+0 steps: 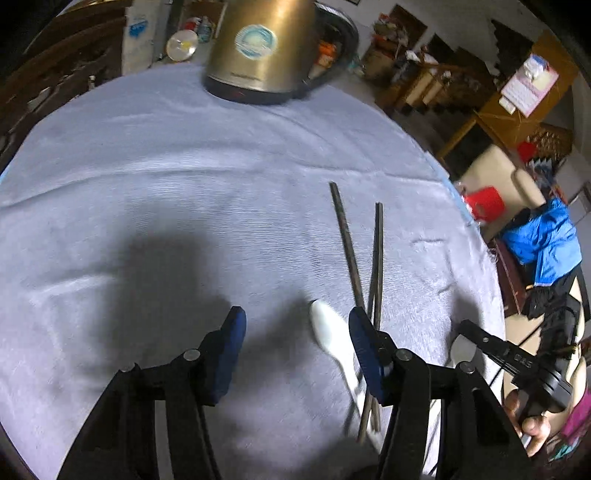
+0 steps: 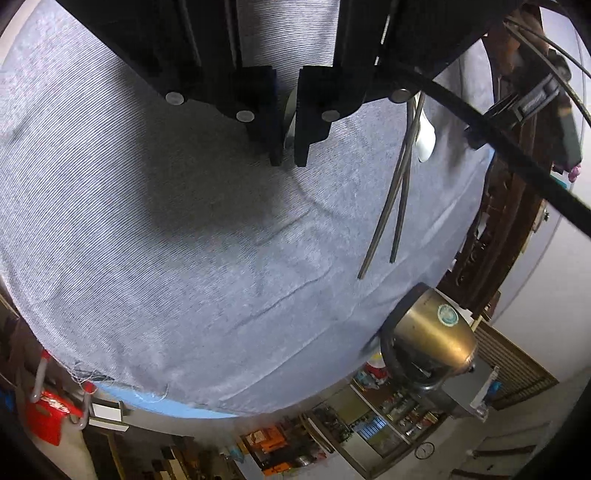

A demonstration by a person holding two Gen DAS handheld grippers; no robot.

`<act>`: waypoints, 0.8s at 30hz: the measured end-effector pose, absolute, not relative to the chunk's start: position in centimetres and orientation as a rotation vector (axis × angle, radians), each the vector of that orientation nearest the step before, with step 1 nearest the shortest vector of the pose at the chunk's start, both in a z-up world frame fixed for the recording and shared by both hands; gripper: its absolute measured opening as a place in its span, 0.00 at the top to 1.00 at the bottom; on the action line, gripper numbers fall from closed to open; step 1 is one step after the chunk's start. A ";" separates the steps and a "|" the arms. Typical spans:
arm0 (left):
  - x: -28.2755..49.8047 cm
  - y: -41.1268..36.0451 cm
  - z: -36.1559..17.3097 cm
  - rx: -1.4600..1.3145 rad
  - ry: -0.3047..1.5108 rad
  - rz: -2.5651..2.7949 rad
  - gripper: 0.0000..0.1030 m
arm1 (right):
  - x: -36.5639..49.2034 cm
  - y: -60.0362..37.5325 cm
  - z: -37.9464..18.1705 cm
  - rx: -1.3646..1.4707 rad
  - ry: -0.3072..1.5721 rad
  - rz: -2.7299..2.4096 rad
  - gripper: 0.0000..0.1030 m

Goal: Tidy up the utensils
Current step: 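Grasp a white spoon with the right tool while the left tool grasps another white spoon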

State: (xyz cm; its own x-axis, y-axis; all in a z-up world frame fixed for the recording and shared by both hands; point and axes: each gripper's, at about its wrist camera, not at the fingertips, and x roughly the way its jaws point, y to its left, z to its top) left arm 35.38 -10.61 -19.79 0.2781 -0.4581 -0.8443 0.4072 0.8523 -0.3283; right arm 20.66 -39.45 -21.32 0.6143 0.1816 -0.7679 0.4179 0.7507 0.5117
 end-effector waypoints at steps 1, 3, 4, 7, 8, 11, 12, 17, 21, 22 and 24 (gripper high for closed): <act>35.5 -11.3 -20.0 -0.045 1.161 -0.592 0.43 | 20.6 -39.7 -21.3 0.737 0.909 -0.148 0.94; 35.6 -12.0 -20.4 -0.043 1.176 -0.609 0.44 | 20.5 -40.2 -21.3 0.745 0.896 -0.143 0.93; 35.6 -12.4 -20.7 -0.047 1.184 -0.621 0.52 | 20.5 -40.5 -21.3 0.752 0.888 -0.141 0.93; 35.7 -13.1 -21.7 -0.071 1.222 -0.646 0.71 | 20.6 -40.9 -21.2 0.768 0.862 -0.133 0.93; 35.7 -13.1 -21.7 -0.071 1.204 -0.641 0.73 | 20.6 -40.9 -21.1 0.770 0.852 -0.132 0.93; 35.9 -13.1 -22.1 -0.097 1.213 -0.659 0.88 | 20.8 -40.8 -21.1 0.774 0.831 -0.127 0.93; 36.0 -13.1 -22.2 -0.104 1.211 -0.661 0.94 | 21.0 -40.7 -21.1 0.773 0.830 -0.125 0.93; 35.5 -12.3 -21.5 -0.094 1.166 -0.632 0.98 | 20.9 -40.4 -21.4 0.782 0.836 -0.115 0.93; 35.4 -11.1 -20.2 -0.100 1.150 -0.624 0.98 | 20.8 -40.2 -20.9 0.773 0.830 -0.106 0.93; 35.4 -10.9 -20.0 -0.096 1.150 -0.635 0.98 | 20.8 -40.2 -20.9 0.770 0.837 -0.110 0.92; 35.0 -10.8 -19.7 -0.067 1.153 -0.677 0.92 | 20.6 -40.5 -20.8 0.781 0.853 -0.114 0.90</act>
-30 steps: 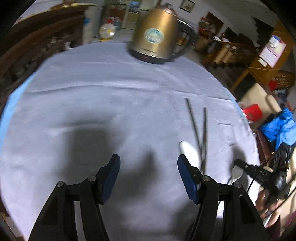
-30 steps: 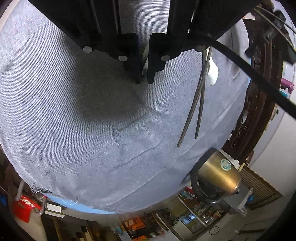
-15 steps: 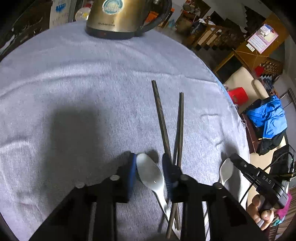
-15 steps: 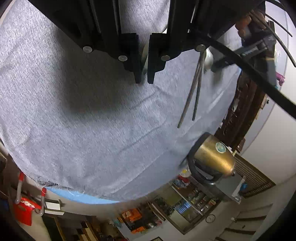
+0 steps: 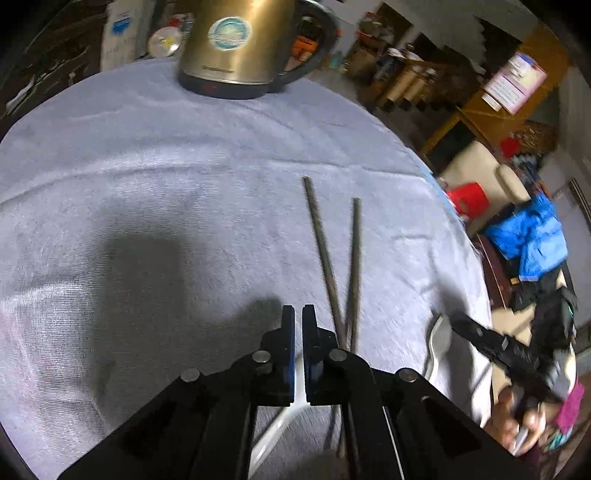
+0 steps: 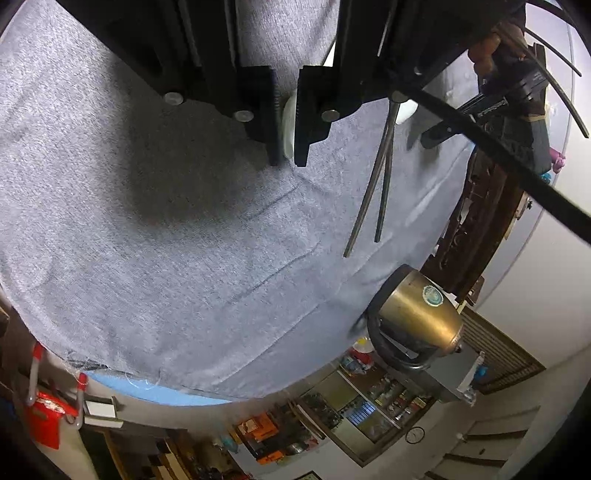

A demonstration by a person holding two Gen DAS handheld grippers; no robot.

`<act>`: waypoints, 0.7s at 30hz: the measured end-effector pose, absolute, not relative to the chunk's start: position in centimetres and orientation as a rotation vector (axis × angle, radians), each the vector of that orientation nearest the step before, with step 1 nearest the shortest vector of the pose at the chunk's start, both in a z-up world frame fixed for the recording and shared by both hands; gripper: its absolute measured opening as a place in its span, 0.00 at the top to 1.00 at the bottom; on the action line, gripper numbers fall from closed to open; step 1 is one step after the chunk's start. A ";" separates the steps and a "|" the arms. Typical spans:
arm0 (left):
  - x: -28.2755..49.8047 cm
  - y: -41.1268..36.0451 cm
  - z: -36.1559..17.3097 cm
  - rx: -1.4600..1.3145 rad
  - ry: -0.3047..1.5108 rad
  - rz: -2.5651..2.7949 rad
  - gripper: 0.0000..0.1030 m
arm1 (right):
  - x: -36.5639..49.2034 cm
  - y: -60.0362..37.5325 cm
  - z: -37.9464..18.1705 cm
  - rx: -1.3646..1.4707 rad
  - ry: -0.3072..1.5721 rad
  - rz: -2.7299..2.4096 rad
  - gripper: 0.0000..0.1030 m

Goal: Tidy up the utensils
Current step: 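Grasp a white spoon with the right tool while the left tool grasps another white spoon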

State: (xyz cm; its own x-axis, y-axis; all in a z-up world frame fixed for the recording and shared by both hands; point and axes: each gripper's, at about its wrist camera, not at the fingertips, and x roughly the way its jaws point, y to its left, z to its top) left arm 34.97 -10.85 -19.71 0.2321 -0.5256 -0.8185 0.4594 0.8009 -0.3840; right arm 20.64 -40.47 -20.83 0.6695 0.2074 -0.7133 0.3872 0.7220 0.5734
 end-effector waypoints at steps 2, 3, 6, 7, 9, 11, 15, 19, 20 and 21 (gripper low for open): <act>34.6 -11.0 -19.9 -0.019 1.166 -0.680 0.66 | 20.8 -40.8 -21.1 0.792 0.884 -0.113 0.76; 34.4 -11.4 -20.1 0.007 1.161 -0.682 0.58 | 20.8 -41.0 -21.3 0.799 0.899 -0.112 0.65; 33.4 -12.6 -20.6 0.102 1.146 -0.703 0.57 | 20.6 -41.0 -21.4 0.794 0.898 -0.113 0.61; 33.2 -12.9 -20.7 0.124 1.143 -0.709 0.57 | 20.7 -40.7 -21.3 0.774 0.904 -0.117 0.61; 33.0 -13.5 -21.1 0.168 1.135 -0.699 0.58 | 20.9 -40.1 -21.1 0.731 0.914 -0.122 0.61; 32.8 -13.9 -21.1 0.202 1.103 -0.701 0.59 | 21.2 -39.5 -21.0 0.680 0.918 -0.127 0.61; 32.6 -13.9 -21.1 0.223 1.071 -0.704 0.85 | 22.2 -37.7 -20.9 0.531 0.943 -0.137 0.91; 32.7 -12.9 -21.2 0.217 1.074 -0.695 1.00 | 22.2 -37.3 -20.6 0.510 0.918 -0.131 0.94; 32.6 -12.5 -21.0 0.204 1.070 -0.692 1.00 | 21.9 -37.4 -20.4 0.519 0.902 -0.125 0.94; 32.7 -11.9 -20.9 0.186 1.064 -0.684 1.00 | 21.6 -37.4 -20.1 0.524 0.877 -0.122 0.94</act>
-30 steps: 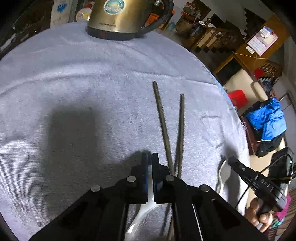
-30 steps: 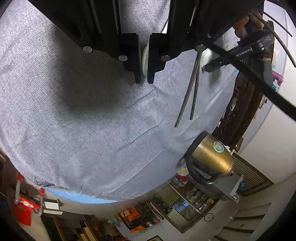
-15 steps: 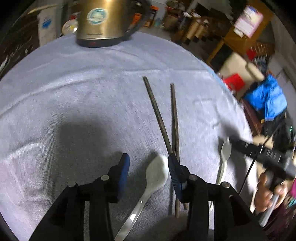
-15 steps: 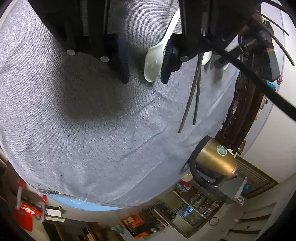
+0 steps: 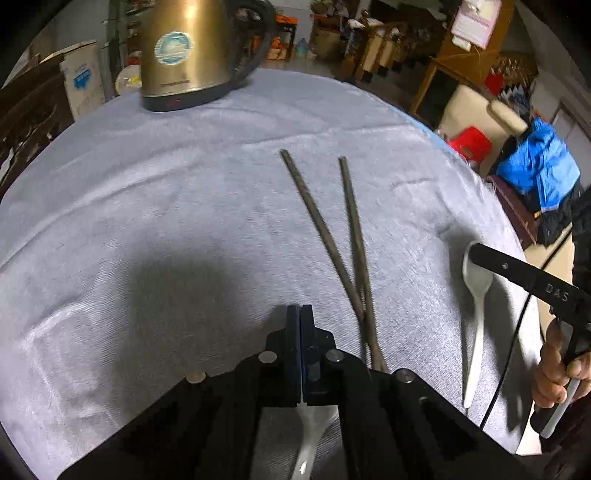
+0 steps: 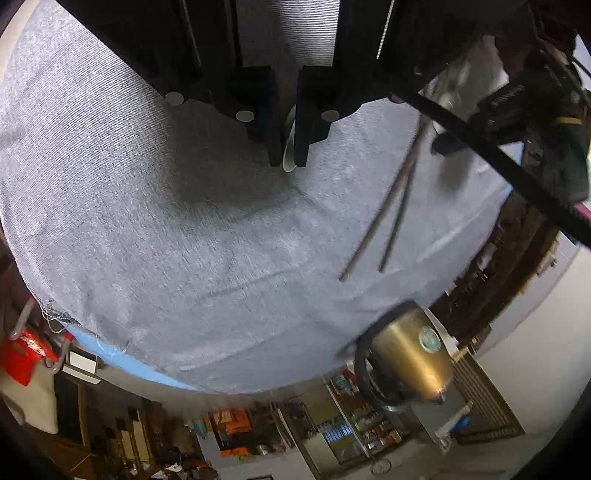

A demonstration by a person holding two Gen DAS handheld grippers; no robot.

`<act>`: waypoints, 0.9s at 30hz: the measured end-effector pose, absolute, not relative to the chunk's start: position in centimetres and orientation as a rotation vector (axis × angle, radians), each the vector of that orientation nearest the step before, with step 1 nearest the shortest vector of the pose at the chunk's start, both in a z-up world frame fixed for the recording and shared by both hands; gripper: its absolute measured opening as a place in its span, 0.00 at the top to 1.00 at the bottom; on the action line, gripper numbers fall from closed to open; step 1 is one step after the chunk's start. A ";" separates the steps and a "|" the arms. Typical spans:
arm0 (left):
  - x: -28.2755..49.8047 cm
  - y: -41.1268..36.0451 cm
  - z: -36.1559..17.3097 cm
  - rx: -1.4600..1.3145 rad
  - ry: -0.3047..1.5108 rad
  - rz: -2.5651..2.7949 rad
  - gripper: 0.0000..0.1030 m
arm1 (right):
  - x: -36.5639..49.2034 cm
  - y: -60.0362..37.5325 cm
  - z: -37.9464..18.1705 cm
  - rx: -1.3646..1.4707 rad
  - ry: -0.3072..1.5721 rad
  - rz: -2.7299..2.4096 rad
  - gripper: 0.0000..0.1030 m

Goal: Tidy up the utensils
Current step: 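Grasp a white spoon with the right tool while the left tool grasps another white spoon, then lift the white spoons with both tools and carry them toward the metal cup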

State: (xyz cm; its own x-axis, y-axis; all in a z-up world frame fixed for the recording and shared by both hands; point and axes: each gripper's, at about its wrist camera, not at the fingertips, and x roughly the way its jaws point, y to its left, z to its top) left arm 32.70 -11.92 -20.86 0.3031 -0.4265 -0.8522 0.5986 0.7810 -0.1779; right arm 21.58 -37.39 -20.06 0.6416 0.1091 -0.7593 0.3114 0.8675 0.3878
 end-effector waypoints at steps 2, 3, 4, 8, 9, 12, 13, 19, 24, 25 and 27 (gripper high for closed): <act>32.8 -10.5 -20.4 0.141 1.055 -0.670 1.00 | 21.2 -37.3 -19.5 0.523 0.837 -0.119 0.94; 32.9 -9.9 -20.2 0.123 1.052 -0.668 1.00 | 20.9 -37.3 -19.1 0.525 0.820 -0.118 0.95; 32.9 -9.5 -20.0 0.110 1.054 -0.670 1.00 | 20.8 -37.2 -18.9 0.531 0.809 -0.117 0.95; 31.9 -8.8 -19.3 0.141 1.064 -0.704 0.97 | 20.4 -37.1 -18.5 0.535 0.809 -0.117 0.95; 31.5 -9.2 -19.3 0.177 1.066 -0.703 0.90 | 20.4 -36.9 -18.5 0.537 0.811 -0.118 0.95; 30.7 -10.3 -19.6 0.247 1.071 -0.708 0.84 | 20.4 -36.8 -19.2 0.554 0.833 -0.119 0.95; 30.4 -10.4 -19.6 0.260 1.066 -0.710 0.84 | 20.3 -36.8 -19.3 0.559 0.838 -0.118 0.95; 29.8 -10.1 -19.6 0.278 1.046 -0.681 0.81 | 20.1 -36.7 -19.7 0.556 0.852 -0.113 0.95; 29.5 -10.2 -19.9 0.321 1.036 -0.656 0.81 | 20.5 -36.6 -20.4 0.562 0.880 -0.117 0.95; 29.4 -10.2 -19.9 0.330 1.034 -0.653 0.81 | 20.5 -36.6 -20.6 0.568 0.887 -0.117 0.95; 29.4 -10.3 -20.1 0.348 1.032 -0.645 0.81 | 20.6 -36.5 -20.9 0.575 0.897 -0.120 0.95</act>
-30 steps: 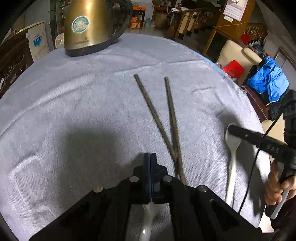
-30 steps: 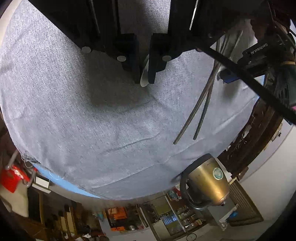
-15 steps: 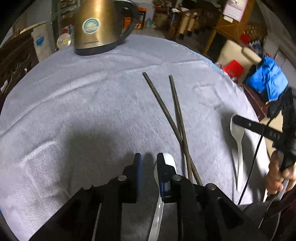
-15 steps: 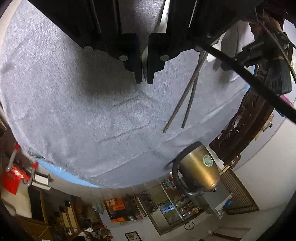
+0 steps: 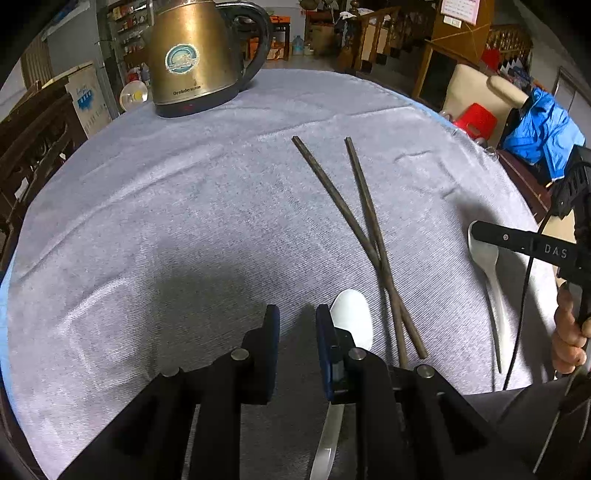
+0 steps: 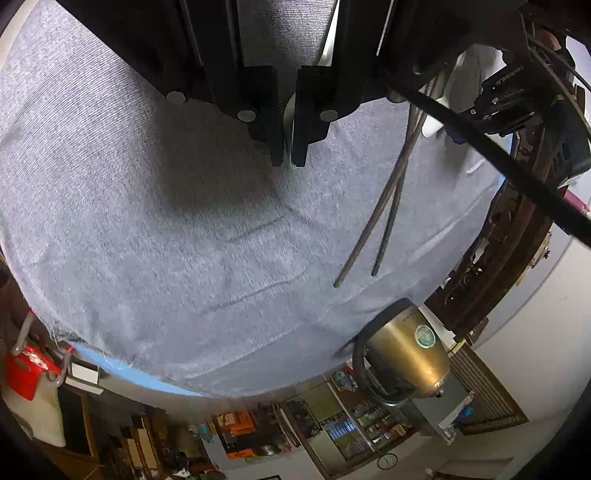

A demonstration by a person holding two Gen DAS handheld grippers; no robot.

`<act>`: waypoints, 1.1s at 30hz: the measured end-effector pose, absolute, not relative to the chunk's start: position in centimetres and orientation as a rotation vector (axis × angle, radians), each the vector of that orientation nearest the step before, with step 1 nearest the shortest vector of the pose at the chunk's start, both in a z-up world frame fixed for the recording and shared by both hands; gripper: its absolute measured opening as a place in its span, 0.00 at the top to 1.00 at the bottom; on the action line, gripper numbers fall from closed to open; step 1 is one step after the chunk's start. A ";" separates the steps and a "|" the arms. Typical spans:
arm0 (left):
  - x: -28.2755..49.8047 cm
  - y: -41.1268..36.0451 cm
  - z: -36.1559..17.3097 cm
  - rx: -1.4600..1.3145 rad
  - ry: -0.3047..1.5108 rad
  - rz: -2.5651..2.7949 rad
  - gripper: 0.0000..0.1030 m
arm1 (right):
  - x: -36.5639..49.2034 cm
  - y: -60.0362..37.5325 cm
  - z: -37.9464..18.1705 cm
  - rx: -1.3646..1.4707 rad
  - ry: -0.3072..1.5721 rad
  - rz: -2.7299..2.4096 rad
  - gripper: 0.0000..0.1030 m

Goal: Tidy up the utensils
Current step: 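Lift the white spoons with both tools and carry them toward the metal cup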

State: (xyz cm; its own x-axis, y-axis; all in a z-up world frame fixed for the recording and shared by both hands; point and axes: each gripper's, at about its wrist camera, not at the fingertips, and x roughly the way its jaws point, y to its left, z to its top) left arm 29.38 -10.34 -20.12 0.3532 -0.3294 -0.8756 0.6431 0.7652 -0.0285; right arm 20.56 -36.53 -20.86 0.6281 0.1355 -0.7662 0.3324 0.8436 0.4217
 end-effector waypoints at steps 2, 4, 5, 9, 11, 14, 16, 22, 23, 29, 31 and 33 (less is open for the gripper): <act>29.5 -10.3 -20.4 0.362 1.032 -0.635 0.81 | 20.6 -36.4 -21.0 0.574 0.904 -0.123 0.95; 29.6 -10.4 -20.6 0.374 1.030 -0.626 0.81 | 20.6 -36.4 -21.1 0.575 0.906 -0.122 0.95; 29.7 -10.4 -20.7 0.378 1.029 -0.622 0.81 | 20.6 -36.4 -21.1 0.573 0.906 -0.121 0.95; 30.3 -10.2 -20.8 0.357 1.024 -0.614 0.77 | 20.7 -36.4 -21.2 0.571 0.907 -0.119 0.95; 30.4 -10.2 -20.8 0.360 1.016 -0.606 0.77 | 20.7 -36.4 -21.2 0.567 0.907 -0.117 0.95; 31.0 -10.0 -20.9 0.354 1.008 -0.587 0.77 | 20.8 -36.3 -21.2 0.563 0.907 -0.116 0.95; 31.5 -9.7 -21.0 0.343 1.014 -0.569 0.77 | 20.8 -36.4 -21.3 0.562 0.907 -0.113 0.95; 30.1 -9.7 -19.9 0.343 1.016 -0.747 0.45 | 20.9 -36.7 -21.4 0.573 0.899 -0.097 0.95; 29.9 -10.0 -20.0 0.380 1.017 -0.769 0.43 | 20.9 -36.7 -21.4 0.573 0.898 -0.095 0.95; 30.0 -11.5 -20.3 0.468 1.039 -0.855 0.43 | 20.9 -36.6 -21.4 0.563 0.893 -0.092 0.95; 30.1 -12.0 -20.5 0.495 1.039 -0.863 0.43 | 21.0 -36.6 -21.4 0.562 0.894 -0.090 0.95; 30.1 -12.0 -20.9 0.547 1.045 -0.838 0.42 | 21.0 -36.6 -21.4 0.559 0.896 -0.089 0.95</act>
State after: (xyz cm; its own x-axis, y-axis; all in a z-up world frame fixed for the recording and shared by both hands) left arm 30.10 -12.02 -20.91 0.2491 -0.3355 -0.9085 0.8140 0.5808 0.0087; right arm 20.99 -36.58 -21.37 0.6309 0.1548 -0.7603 0.3010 0.8543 0.4237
